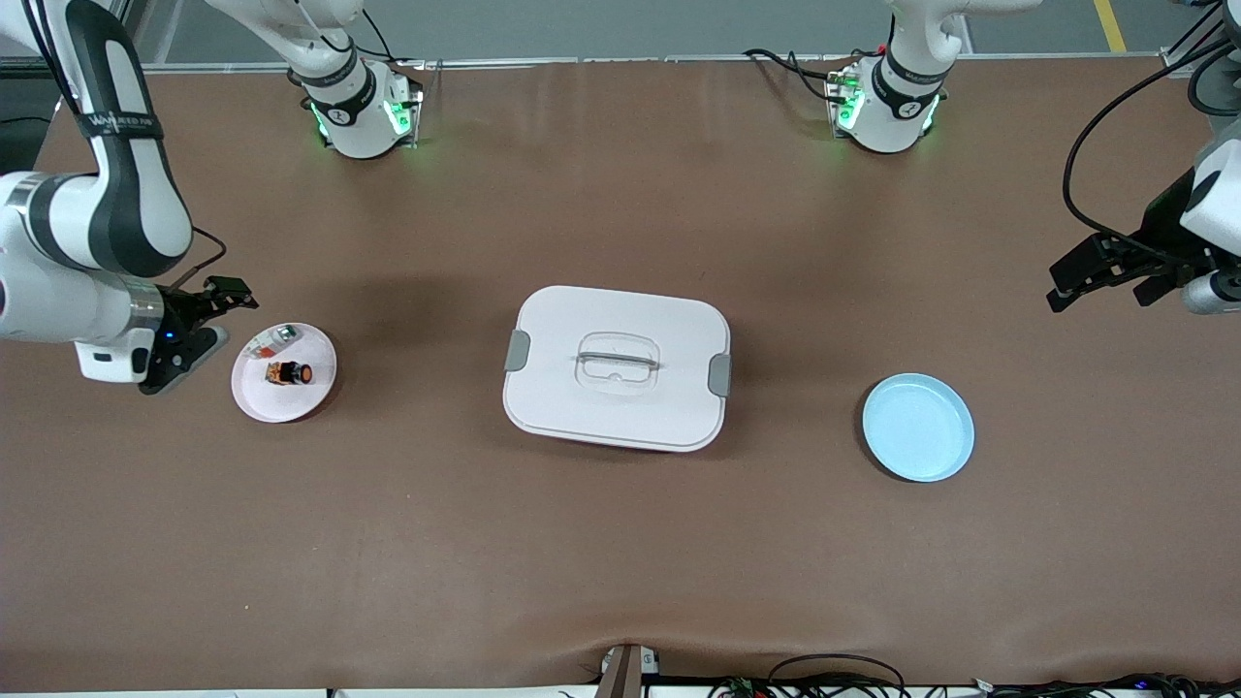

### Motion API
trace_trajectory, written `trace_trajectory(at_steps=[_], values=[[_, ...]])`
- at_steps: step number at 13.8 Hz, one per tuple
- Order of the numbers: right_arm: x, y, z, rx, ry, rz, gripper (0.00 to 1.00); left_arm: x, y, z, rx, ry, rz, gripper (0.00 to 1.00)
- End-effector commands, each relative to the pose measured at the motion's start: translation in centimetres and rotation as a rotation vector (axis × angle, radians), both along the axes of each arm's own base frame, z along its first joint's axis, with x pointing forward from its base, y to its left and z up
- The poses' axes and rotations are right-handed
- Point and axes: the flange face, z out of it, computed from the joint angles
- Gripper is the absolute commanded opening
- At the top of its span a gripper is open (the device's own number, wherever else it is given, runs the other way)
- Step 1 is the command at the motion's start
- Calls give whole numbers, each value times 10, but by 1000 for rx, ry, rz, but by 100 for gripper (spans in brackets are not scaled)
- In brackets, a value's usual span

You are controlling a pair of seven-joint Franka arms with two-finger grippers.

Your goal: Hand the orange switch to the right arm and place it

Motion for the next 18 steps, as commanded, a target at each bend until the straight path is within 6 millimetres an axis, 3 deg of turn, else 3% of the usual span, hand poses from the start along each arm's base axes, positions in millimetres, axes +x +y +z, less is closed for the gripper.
trace_trajectory(at_steps=[1,9,14,18], values=[[-5,22,35,-47,1,-152,100,2,5,6,18,10,-1,100],[21,56,150,-157,-36,-440,100,2,3,4,21,16,-53,100],[22,63,179,-172,-65,-496,100,1,1,5,20,14,-56,100],[28,65,225,-203,-93,-649,100,1,0,5,21,12,-59,100]])
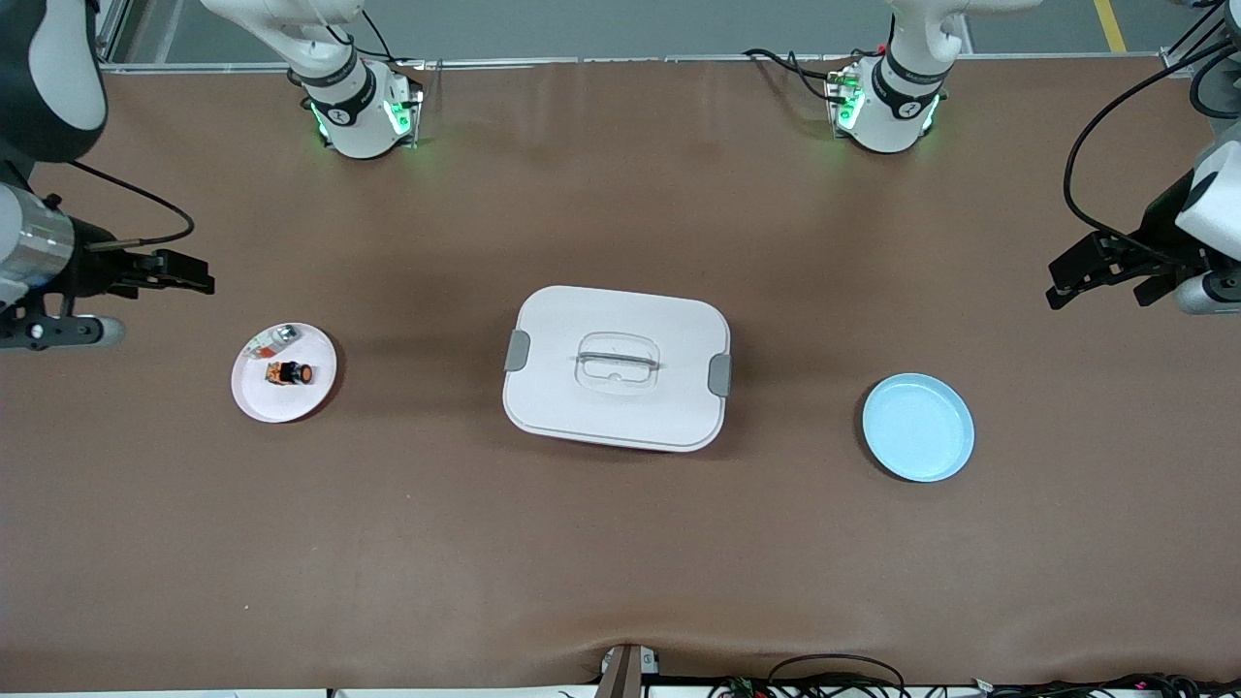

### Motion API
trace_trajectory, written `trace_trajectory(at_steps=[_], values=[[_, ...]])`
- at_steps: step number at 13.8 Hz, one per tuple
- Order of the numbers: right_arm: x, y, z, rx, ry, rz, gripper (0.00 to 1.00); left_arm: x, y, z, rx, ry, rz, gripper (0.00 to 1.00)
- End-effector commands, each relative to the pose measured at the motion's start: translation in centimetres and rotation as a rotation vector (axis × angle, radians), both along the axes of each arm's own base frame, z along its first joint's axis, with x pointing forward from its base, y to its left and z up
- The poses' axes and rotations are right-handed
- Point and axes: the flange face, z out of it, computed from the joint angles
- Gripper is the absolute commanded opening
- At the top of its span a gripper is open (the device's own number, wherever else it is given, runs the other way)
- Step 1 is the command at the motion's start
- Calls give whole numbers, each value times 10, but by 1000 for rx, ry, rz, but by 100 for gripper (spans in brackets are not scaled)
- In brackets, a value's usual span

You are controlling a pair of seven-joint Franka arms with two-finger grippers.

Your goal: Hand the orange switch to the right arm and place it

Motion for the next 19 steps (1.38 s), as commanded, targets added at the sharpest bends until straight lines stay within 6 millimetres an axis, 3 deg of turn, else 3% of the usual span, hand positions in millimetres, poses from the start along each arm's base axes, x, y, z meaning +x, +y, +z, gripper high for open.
trace_trajectory(at_steps=[1,9,11,14,16,19], values=[[6,10,23,-25,-6,-107,100,1,-2,5,14,6,-19,100],[1,11,45,-24,-38,-133,100,1,-2,5,11,6,-19,100],[0,12,42,-11,-25,-134,100,0,-3,7,8,3,-21,100],[-3,18,43,-13,-7,-111,100,-1,-3,4,7,18,-21,100],[-4,24,55,-18,-27,-111,100,-3,-3,2,10,44,-23,100],[-8,16,55,-24,-9,-133,100,-5,-3,0,11,60,-23,100]])
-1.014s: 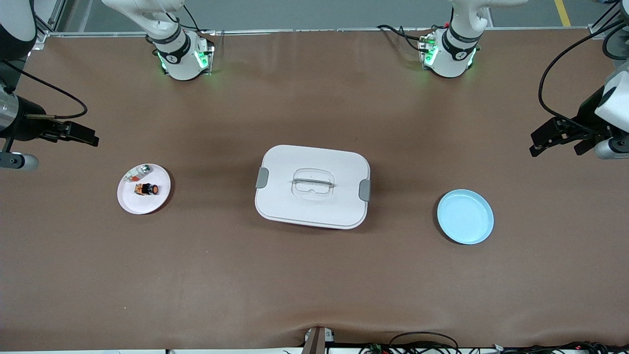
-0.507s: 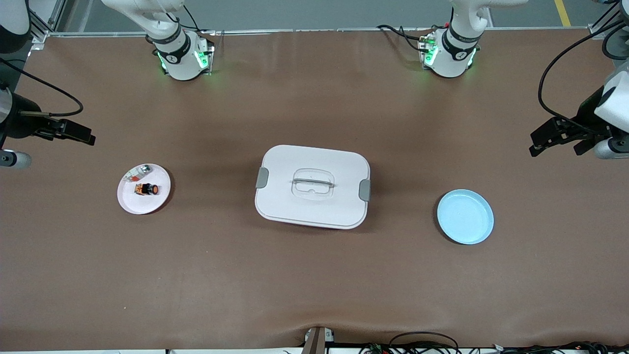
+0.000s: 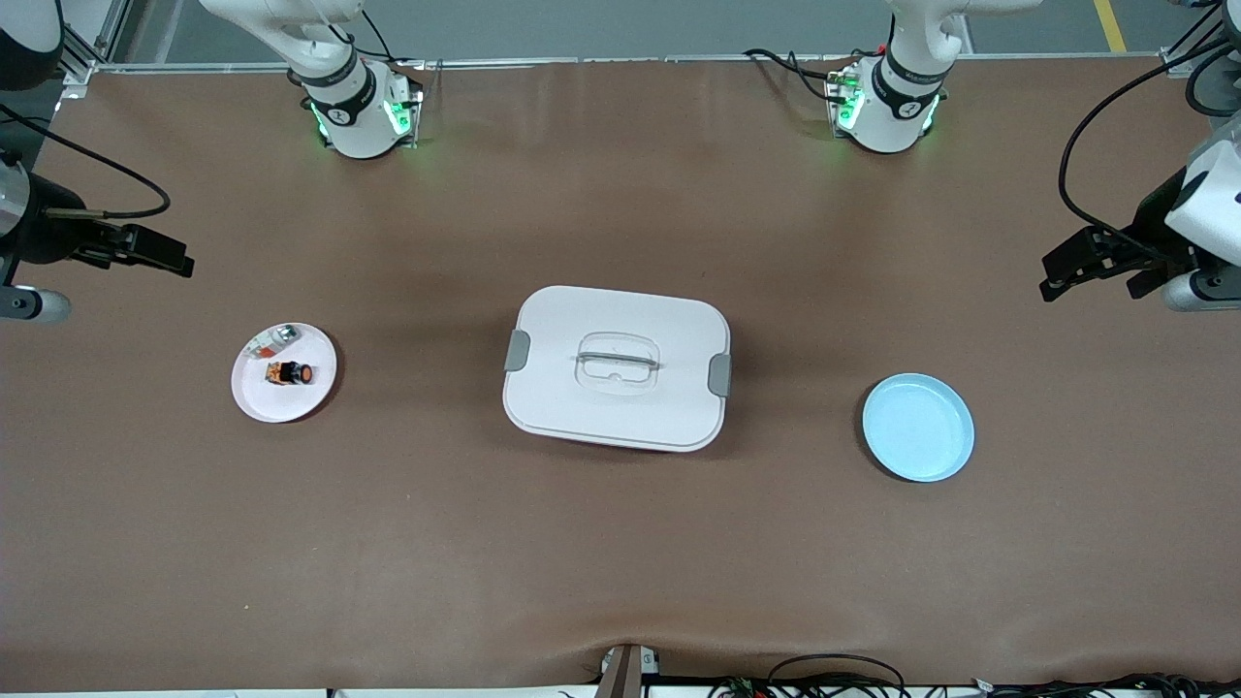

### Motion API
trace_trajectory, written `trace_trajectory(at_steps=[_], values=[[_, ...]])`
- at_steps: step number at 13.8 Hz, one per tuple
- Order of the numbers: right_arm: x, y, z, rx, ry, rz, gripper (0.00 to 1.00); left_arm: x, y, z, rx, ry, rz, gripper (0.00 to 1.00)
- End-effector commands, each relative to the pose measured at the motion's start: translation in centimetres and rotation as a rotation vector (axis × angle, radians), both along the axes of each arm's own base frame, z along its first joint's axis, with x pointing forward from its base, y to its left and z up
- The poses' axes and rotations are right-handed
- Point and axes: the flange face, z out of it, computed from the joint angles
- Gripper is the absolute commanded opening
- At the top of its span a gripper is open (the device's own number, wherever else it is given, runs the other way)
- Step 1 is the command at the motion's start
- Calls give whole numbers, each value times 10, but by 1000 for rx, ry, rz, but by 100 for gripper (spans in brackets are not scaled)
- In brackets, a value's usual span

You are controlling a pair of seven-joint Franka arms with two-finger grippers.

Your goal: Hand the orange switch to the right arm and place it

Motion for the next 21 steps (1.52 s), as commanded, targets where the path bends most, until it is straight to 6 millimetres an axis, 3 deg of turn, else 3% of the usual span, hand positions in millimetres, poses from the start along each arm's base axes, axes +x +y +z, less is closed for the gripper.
trace_trajectory(at_steps=[1,7,21], values=[[-1,-6,5,5,3,-41,100,0,-1,5,8,10,-20,100],[-3,-8,13,50,-49,-150,100,0,1,5,1,9,-15,100],[-53,-4,4,43,-166,-158,100,0,3,5,1,9,-14,100]])
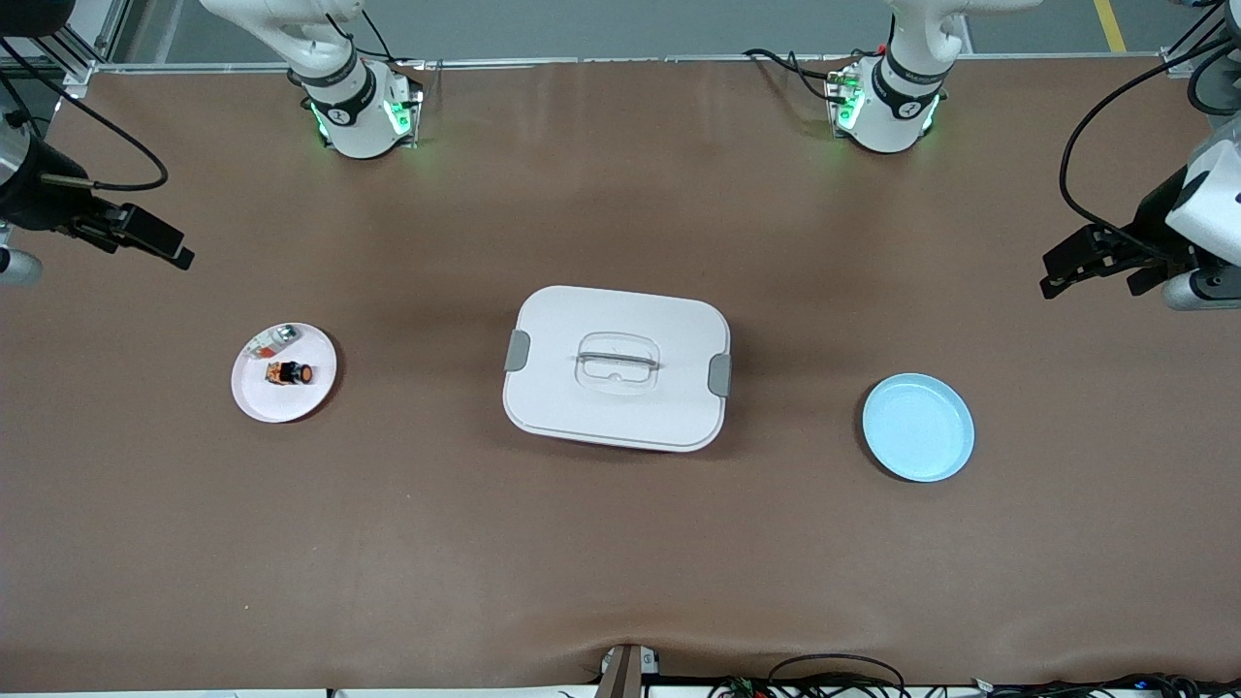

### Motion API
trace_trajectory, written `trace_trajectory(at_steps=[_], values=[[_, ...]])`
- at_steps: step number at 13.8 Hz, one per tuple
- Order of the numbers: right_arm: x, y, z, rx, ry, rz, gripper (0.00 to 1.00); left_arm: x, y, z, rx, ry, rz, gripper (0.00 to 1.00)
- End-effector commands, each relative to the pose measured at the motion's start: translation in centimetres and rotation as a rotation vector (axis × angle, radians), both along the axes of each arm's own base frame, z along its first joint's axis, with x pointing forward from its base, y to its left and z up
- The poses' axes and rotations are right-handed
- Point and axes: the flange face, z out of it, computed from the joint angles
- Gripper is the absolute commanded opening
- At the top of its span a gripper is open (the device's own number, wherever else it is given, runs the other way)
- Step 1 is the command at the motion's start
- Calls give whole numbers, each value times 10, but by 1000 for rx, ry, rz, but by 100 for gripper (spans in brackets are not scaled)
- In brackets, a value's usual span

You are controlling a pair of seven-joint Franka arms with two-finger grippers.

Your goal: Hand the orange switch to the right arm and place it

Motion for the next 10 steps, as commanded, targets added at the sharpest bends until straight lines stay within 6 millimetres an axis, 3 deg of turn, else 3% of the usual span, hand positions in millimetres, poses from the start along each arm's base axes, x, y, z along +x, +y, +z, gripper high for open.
trace_trajectory(at_steps=[1,10], values=[[-15,0,5,14,-17,-19,100,1,1,5,1,6,-16,100],[-20,-1,5,13,-4,-10,100,1,2,5,1,6,-15,100]])
